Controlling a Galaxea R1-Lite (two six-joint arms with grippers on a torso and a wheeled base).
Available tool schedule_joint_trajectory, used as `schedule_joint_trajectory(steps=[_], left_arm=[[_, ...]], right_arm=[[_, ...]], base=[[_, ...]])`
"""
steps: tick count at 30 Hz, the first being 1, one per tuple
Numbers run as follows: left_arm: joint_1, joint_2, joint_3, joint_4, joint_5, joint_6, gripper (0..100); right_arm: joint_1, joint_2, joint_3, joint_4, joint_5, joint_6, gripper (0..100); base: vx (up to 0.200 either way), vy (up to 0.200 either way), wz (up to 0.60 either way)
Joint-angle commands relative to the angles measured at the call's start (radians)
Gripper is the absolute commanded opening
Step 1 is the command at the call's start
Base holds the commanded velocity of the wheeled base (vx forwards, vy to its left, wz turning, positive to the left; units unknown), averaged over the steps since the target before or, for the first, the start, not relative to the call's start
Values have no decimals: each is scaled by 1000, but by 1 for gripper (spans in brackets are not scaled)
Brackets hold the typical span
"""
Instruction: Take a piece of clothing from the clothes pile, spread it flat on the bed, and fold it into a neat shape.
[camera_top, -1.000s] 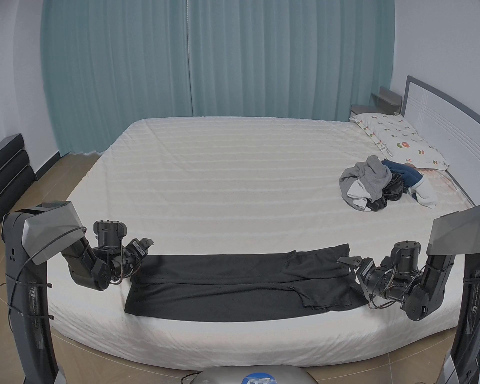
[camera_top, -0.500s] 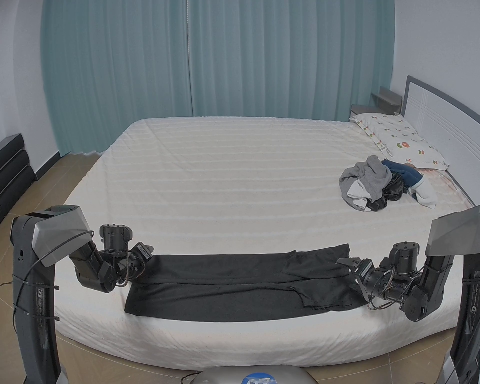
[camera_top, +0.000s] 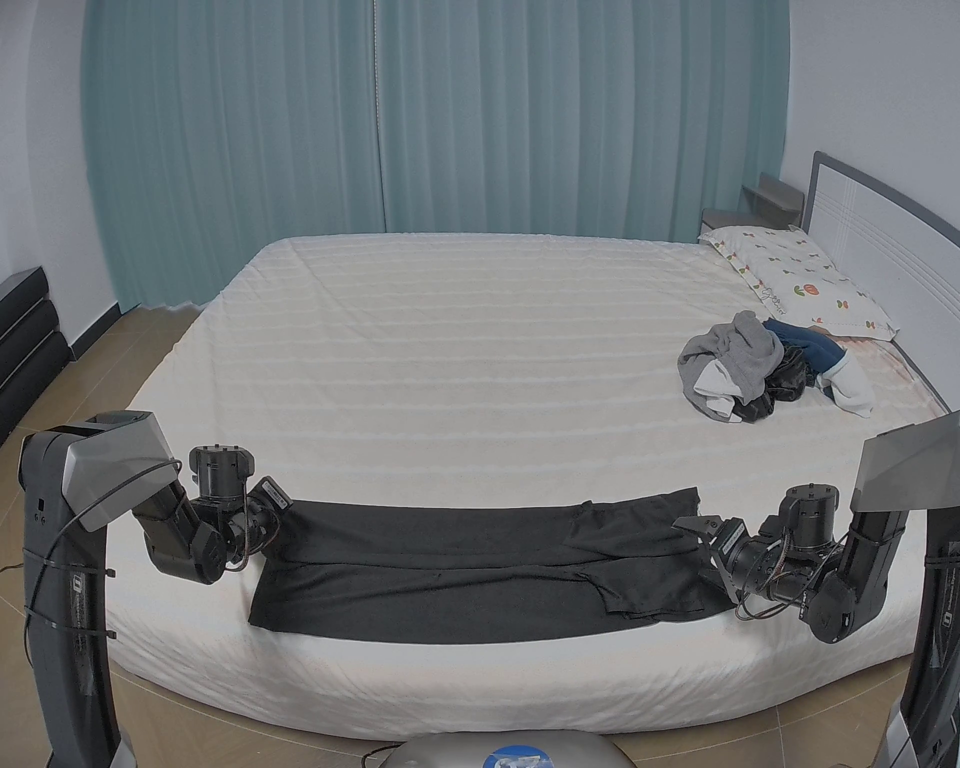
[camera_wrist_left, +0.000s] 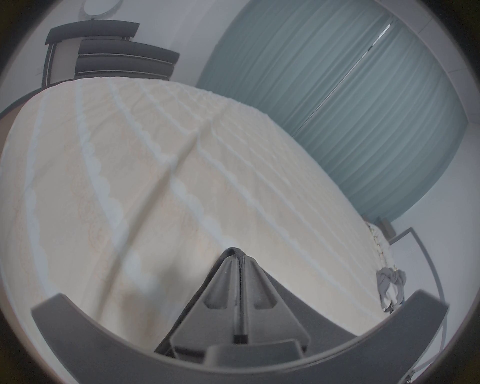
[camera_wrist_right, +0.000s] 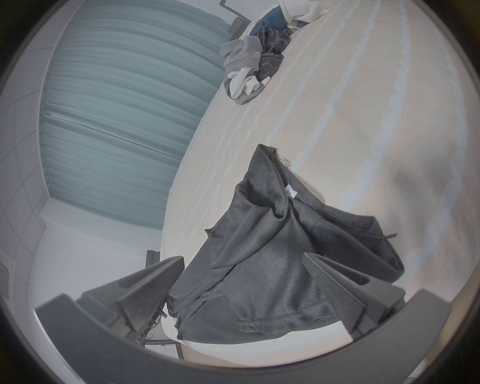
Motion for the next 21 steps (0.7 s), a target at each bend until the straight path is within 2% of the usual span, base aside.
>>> schedule_joint_trajectory(steps=[1, 11, 12, 21], left_arm=[[10, 8, 12, -37, 0, -12, 0], [12, 19, 12, -41, -13, -11, 0], [12, 17, 12, -41, -13, -12, 100], [24, -72, 70, -41, -39, -15, 100]], right_arm=[[0, 1, 0, 0, -1, 0, 100], [0, 1, 0, 0, 1, -2, 100], [0, 1, 0, 0, 1, -2, 100], [-1, 1, 0, 0, 1, -2, 100]], base=[[0, 0, 0], [0, 0, 0], [0, 0, 0], [0, 0, 0]])
